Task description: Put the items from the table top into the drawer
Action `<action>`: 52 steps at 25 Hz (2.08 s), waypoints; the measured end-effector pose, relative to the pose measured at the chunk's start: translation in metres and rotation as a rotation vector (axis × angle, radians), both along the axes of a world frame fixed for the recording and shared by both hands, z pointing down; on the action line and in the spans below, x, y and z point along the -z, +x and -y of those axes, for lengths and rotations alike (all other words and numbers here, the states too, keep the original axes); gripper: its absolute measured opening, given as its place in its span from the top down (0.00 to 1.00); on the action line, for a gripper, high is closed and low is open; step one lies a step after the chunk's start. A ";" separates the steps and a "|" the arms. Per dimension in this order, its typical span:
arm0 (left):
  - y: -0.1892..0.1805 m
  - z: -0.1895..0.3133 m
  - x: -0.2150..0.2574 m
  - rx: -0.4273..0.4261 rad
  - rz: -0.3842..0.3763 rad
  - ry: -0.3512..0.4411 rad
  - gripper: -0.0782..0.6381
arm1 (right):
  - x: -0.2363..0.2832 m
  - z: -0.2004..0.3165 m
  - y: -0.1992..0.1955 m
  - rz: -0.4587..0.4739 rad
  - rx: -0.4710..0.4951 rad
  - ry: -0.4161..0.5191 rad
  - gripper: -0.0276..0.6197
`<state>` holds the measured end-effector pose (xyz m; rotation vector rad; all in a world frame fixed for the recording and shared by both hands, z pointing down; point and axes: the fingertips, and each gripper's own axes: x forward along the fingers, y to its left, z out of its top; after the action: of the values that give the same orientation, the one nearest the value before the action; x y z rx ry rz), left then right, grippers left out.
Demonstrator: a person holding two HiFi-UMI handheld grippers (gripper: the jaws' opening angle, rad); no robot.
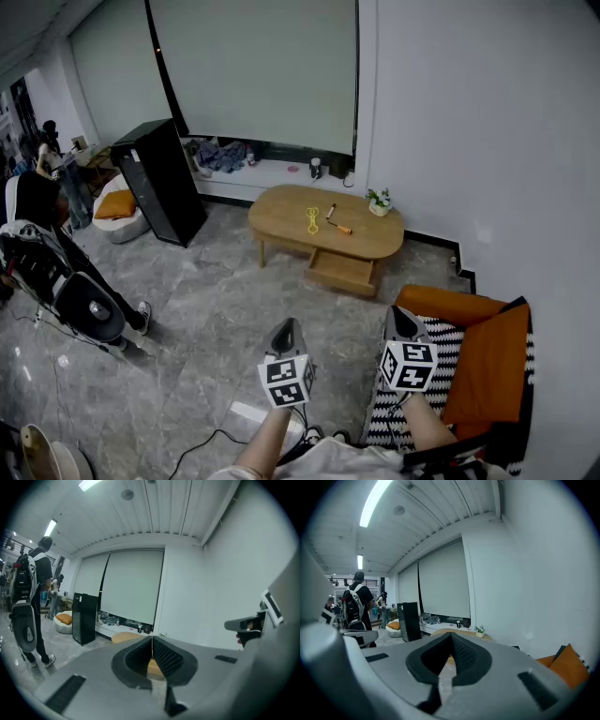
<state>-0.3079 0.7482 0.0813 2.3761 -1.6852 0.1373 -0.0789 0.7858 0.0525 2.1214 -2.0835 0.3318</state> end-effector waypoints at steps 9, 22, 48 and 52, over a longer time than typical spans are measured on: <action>-0.012 -0.001 0.006 -0.019 -0.010 -0.022 0.88 | 0.002 0.000 -0.023 -0.035 0.014 -0.008 0.97; -0.023 0.026 -0.006 -0.068 0.021 -0.005 0.88 | -0.015 0.007 -0.032 -0.011 -0.041 -0.060 0.97; 0.127 0.237 -0.012 -0.035 0.061 -0.012 0.88 | -0.023 0.240 0.130 0.097 -0.043 -0.049 0.97; 0.142 0.258 -0.011 -0.031 0.069 -0.017 0.88 | -0.025 0.267 0.146 0.113 -0.036 -0.046 0.97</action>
<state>-0.1659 0.4900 0.0920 2.4116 -1.6704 0.2407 0.0666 0.5184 0.0770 2.1626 -2.0775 0.5103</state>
